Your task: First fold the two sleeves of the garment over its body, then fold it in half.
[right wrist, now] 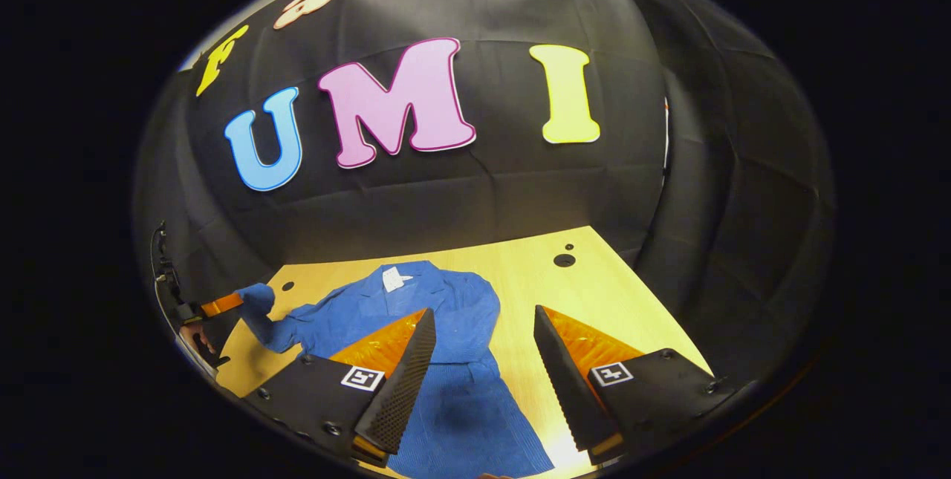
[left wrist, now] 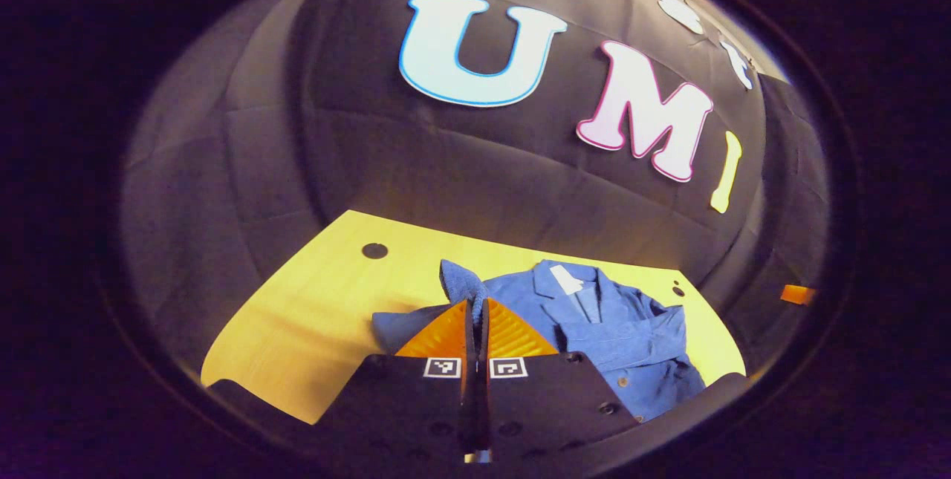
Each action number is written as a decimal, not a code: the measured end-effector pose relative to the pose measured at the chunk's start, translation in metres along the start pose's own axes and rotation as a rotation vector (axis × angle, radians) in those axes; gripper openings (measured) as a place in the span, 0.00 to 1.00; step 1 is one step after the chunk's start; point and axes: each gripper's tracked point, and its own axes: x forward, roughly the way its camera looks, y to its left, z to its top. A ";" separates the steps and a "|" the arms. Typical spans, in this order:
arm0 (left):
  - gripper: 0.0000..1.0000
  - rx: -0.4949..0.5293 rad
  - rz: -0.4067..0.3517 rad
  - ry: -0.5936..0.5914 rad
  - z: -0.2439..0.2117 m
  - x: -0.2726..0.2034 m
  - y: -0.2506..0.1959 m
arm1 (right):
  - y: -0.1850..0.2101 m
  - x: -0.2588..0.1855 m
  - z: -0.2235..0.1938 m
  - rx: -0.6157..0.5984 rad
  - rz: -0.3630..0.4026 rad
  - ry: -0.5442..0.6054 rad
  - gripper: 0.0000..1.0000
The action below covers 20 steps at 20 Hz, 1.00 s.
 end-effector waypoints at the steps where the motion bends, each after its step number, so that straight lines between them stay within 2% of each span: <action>1: 0.00 0.010 -0.026 0.009 0.001 0.005 -0.022 | -0.009 -0.003 -0.002 0.005 -0.008 0.001 0.86; 5: 0.00 0.093 -0.075 0.088 -0.015 0.045 -0.103 | -0.040 -0.013 -0.009 0.020 -0.037 0.022 0.86; 7: 0.00 0.146 -0.059 0.182 -0.048 0.075 -0.127 | -0.054 -0.014 -0.017 0.033 -0.052 0.038 0.86; 9: 0.00 0.141 -0.088 0.258 -0.075 0.092 -0.159 | -0.062 -0.016 -0.025 0.051 -0.054 0.060 0.86; 14: 0.00 0.249 -0.124 0.277 -0.092 0.121 -0.202 | -0.081 -0.015 -0.034 0.046 -0.056 0.092 0.86; 16: 0.00 0.263 -0.143 0.269 -0.091 0.124 -0.217 | -0.086 -0.013 -0.033 0.046 -0.055 0.093 0.86; 20: 0.00 0.265 -0.230 0.260 -0.095 0.129 -0.255 | -0.093 -0.005 -0.036 0.049 -0.053 0.110 0.86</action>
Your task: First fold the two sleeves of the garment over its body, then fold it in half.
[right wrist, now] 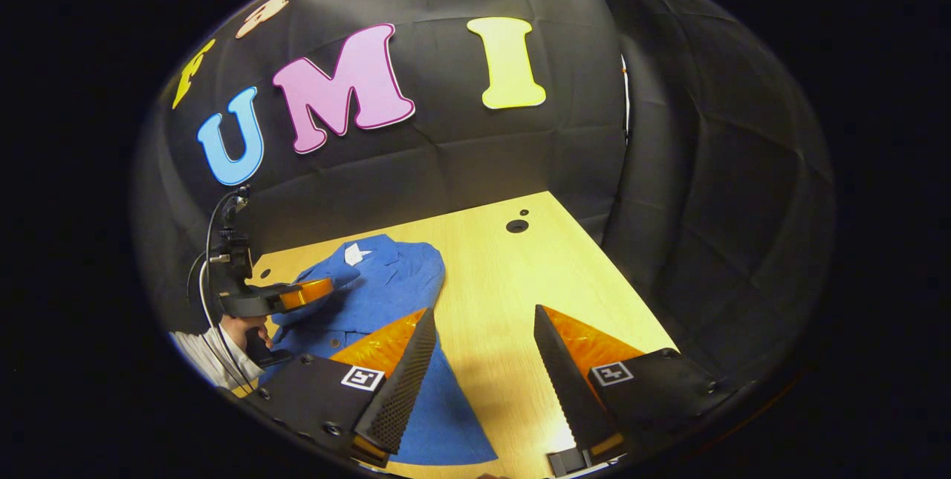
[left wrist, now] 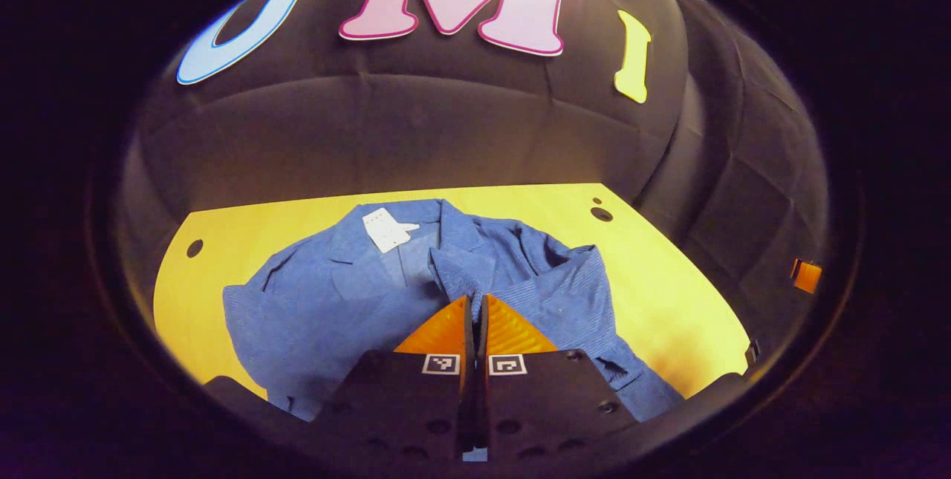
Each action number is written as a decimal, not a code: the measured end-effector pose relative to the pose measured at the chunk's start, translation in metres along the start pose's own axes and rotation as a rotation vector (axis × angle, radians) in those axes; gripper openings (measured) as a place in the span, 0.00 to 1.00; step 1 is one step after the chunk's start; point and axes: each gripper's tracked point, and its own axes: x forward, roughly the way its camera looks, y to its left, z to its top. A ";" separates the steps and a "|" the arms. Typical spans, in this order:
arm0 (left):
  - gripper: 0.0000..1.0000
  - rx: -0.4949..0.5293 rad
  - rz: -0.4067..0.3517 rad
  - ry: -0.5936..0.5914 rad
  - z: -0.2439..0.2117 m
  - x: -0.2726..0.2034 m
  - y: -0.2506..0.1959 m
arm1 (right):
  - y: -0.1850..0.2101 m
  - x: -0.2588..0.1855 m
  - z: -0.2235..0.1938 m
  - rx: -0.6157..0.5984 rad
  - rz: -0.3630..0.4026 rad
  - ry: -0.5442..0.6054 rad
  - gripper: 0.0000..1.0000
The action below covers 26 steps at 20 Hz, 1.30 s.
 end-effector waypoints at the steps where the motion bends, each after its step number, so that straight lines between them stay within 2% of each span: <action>1: 0.00 0.013 -0.020 0.015 -0.003 0.004 -0.007 | -0.001 0.002 0.000 -0.002 0.001 0.003 0.86; 3: 0.00 0.015 -0.087 0.079 -0.016 0.012 -0.026 | 0.000 0.006 -0.001 -0.005 0.004 0.011 0.86; 4: 0.28 0.013 -0.093 0.104 -0.023 0.010 -0.033 | 0.002 0.008 -0.002 -0.005 0.007 0.015 0.86; 6: 0.83 0.038 -0.056 0.054 -0.014 0.001 -0.028 | 0.006 0.012 -0.007 -0.005 0.014 0.027 0.86; 8: 0.82 0.025 -0.054 0.013 -0.008 -0.022 -0.025 | 0.011 0.016 -0.012 -0.007 0.021 0.040 0.86; 10: 0.83 0.005 0.010 0.008 -0.011 -0.054 -0.002 | 0.017 0.020 -0.023 -0.011 0.030 0.069 0.86; 11: 0.82 -0.012 0.043 0.008 -0.015 -0.074 0.011 | 0.020 0.022 -0.031 -0.015 0.034 0.090 0.75; 12: 0.82 -0.036 0.070 0.010 -0.023 -0.094 0.022 | 0.024 0.024 -0.039 -0.021 0.040 0.115 0.75; 13: 0.83 -0.071 0.097 0.021 -0.033 -0.114 0.032 | 0.028 0.027 -0.050 -0.026 0.051 0.155 0.86; 14: 0.83 -0.117 0.115 0.041 -0.049 -0.133 0.042 | 0.032 0.029 -0.066 -0.030 0.061 0.221 0.87; 15: 0.83 -0.165 0.122 0.080 -0.068 -0.152 0.049 | 0.036 0.028 -0.082 -0.038 0.075 0.290 0.78; 16: 0.83 -0.208 0.148 0.139 -0.093 -0.170 0.060 | 0.039 0.028 -0.097 -0.047 0.085 0.353 0.94; 18: 0.83 -0.278 0.227 0.266 -0.147 -0.202 0.086 | 0.046 0.026 -0.122 -0.056 0.100 0.465 0.94; 19: 0.83 -0.339 0.240 0.338 -0.171 -0.218 0.093 | 0.050 0.027 -0.132 -0.045 0.101 0.515 0.85; 20: 0.83 -0.408 0.227 0.382 -0.187 -0.231 0.092 | 0.053 0.024 -0.140 -0.031 0.103 0.559 0.95; 21: 0.83 -0.459 0.222 0.407 -0.201 -0.241 0.095 | 0.054 0.023 -0.146 -0.024 0.108 0.596 0.95; 22: 0.83 -0.474 0.240 0.441 -0.218 -0.242 0.103 | 0.055 0.021 -0.152 -0.024 0.109 0.616 0.95; 24: 0.83 -0.436 0.296 0.526 -0.252 -0.252 0.122 | 0.049 0.020 -0.164 -0.073 0.086 0.655 0.95; 26: 0.83 -0.409 0.306 0.624 -0.277 -0.260 0.127 | 0.033 0.015 -0.183 -0.151 0.021 0.715 0.95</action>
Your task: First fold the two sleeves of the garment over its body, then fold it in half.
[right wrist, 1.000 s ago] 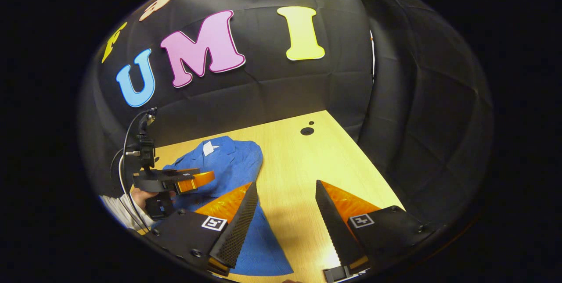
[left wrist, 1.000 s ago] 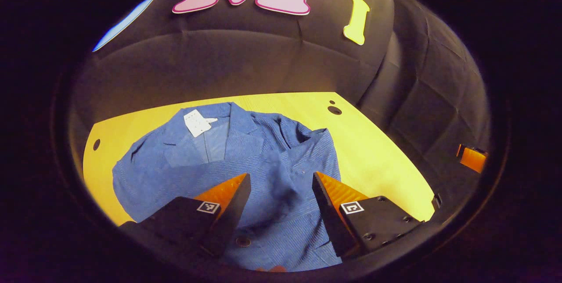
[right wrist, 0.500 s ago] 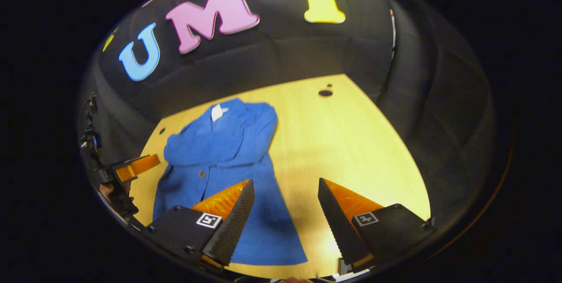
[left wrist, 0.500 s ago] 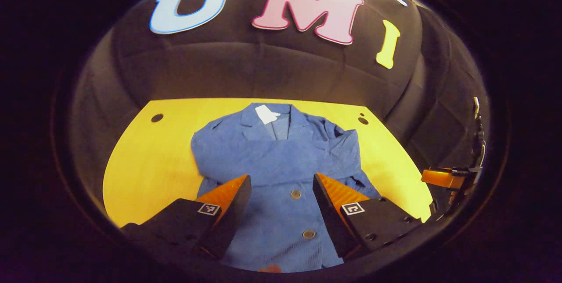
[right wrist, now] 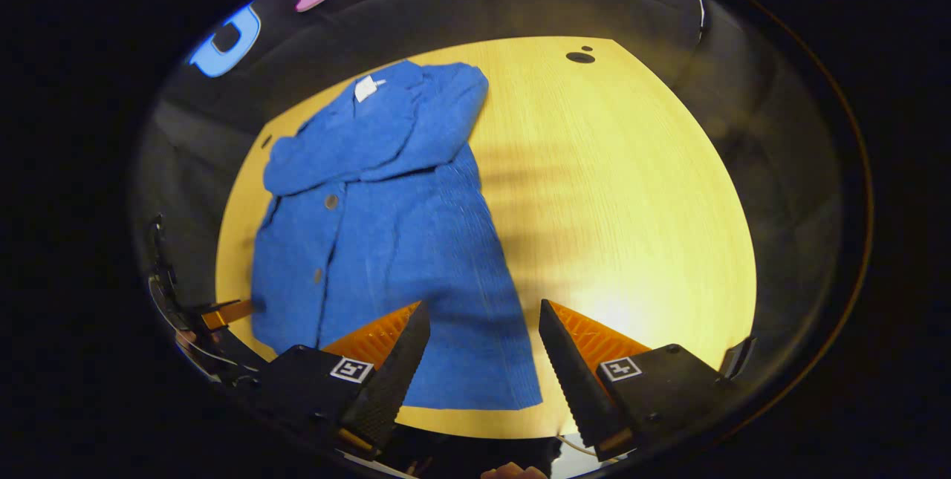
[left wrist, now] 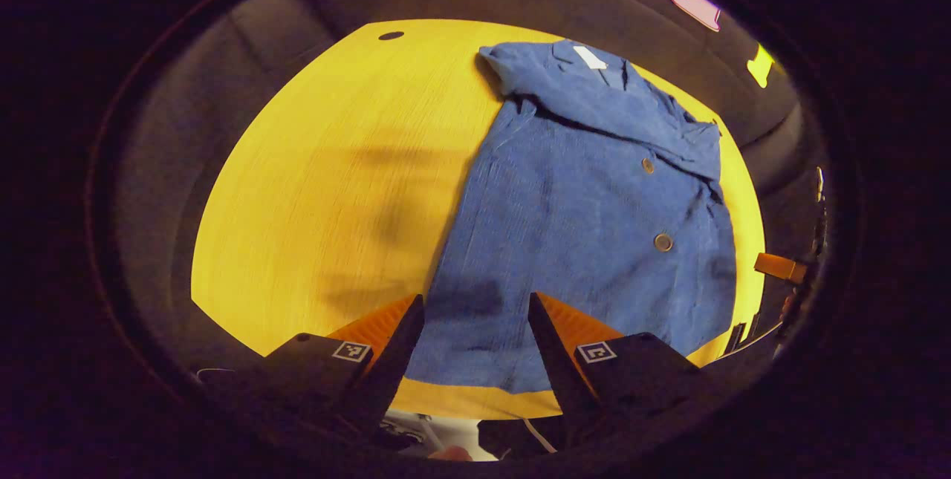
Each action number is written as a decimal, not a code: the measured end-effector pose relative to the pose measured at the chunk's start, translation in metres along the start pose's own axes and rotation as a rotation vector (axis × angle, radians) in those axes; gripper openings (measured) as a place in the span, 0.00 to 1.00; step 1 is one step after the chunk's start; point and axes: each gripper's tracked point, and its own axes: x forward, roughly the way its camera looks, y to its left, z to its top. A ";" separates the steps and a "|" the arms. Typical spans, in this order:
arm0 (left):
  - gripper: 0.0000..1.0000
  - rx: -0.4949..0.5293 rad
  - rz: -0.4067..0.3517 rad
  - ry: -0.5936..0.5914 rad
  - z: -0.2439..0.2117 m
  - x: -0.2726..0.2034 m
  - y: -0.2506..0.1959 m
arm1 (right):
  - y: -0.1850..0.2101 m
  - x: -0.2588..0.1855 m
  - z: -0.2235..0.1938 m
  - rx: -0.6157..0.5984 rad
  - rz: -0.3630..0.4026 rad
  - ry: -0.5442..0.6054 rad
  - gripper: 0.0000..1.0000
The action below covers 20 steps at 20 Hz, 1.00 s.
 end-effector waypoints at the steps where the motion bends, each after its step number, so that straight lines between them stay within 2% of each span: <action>1: 0.83 0.007 0.009 0.042 -0.008 0.001 0.000 | -0.009 0.003 -0.012 -0.024 -0.046 0.046 0.95; 5: 0.83 0.008 0.044 0.088 -0.023 0.007 0.013 | -0.013 0.008 -0.041 -0.040 -0.071 0.108 0.95; 6: 0.82 0.004 0.047 0.095 -0.025 0.008 0.014 | -0.016 0.009 -0.045 -0.051 -0.092 0.121 0.95; 8: 0.85 0.019 0.072 0.091 -0.025 0.009 0.017 | -0.024 0.016 -0.051 -0.070 -0.140 0.132 0.95; 10: 0.83 0.048 0.097 0.061 -0.020 0.009 0.021 | -0.021 0.018 -0.055 -0.049 -0.127 0.141 0.95; 13: 0.83 0.061 0.119 0.096 -0.028 0.013 0.029 | -0.023 0.022 -0.063 -0.059 -0.137 0.159 0.96; 20: 0.83 0.110 0.123 0.097 -0.030 0.013 0.022 | -0.021 0.031 -0.076 -0.028 -0.118 0.203 0.96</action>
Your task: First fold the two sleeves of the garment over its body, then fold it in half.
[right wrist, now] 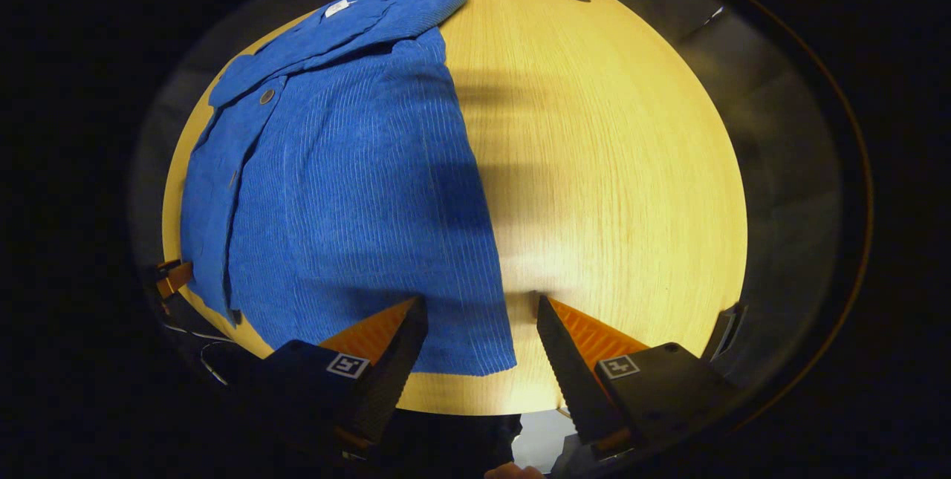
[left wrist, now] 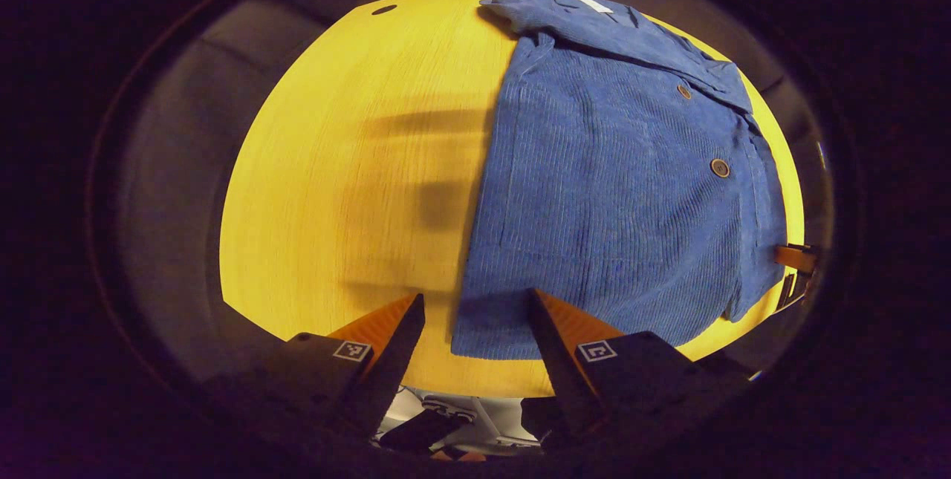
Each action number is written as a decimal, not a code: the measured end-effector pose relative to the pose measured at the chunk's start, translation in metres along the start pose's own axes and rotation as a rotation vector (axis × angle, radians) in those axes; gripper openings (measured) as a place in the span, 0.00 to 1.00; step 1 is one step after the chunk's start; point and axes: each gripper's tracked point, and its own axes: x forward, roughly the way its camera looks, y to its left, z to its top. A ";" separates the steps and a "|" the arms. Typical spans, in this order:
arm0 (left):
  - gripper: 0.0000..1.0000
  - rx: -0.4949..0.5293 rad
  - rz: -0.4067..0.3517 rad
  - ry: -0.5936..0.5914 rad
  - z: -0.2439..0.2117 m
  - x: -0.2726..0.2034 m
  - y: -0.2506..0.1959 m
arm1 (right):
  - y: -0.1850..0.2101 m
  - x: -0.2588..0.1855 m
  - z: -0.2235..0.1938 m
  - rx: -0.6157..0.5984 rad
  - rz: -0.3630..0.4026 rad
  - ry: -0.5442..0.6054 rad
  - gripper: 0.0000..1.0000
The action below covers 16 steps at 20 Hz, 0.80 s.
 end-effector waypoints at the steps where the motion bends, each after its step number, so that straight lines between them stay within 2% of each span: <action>1: 0.83 0.015 0.002 -0.004 0.001 0.000 0.001 | 0.000 0.000 -0.002 0.020 0.012 0.013 0.96; 3: 0.82 -0.002 -0.035 -0.005 0.001 0.003 -0.008 | -0.001 0.000 -0.001 0.040 0.015 0.011 0.96; 4: 0.78 -0.021 -0.061 -0.004 0.001 0.002 -0.015 | -0.001 0.000 0.000 0.036 0.013 0.004 0.96; 5: 0.69 -0.037 -0.065 -0.014 0.001 0.002 -0.019 | 0.002 0.002 -0.002 0.034 0.016 0.006 0.96; 6: 0.48 -0.033 -0.073 -0.017 0.000 0.003 -0.025 | 0.007 0.000 -0.006 0.022 0.020 0.011 0.94; 7: 0.35 -0.014 -0.089 -0.018 0.001 0.002 -0.030 | 0.012 0.000 -0.001 0.028 0.033 0.010 0.70; 8: 0.11 -0.001 -0.072 -0.016 0.002 -0.001 -0.029 | 0.019 0.000 0.000 0.056 0.061 0.007 0.47; 9: 0.03 0.019 -0.068 -0.027 0.005 0.000 -0.030 | 0.020 0.003 -0.001 0.081 0.063 0.023 0.23; 10: 0.00 0.016 -0.073 -0.025 0.003 0.001 -0.031 | 0.021 0.002 0.000 0.077 0.075 0.032 0.00; 11: 0.00 0.012 -0.102 -0.029 0.003 -0.001 -0.034 | 0.023 -0.001 -0.004 0.082 0.096 0.047 0.07; 14: 0.00 -0.045 -0.255 -0.023 0.003 -0.012 -0.050 | 0.025 -0.004 0.002 0.116 0.119 0.030 0.01; 16: 0.00 -0.046 -0.284 -0.056 0.010 -0.026 -0.050 | 0.031 -0.017 0.009 0.136 0.151 0.004 0.01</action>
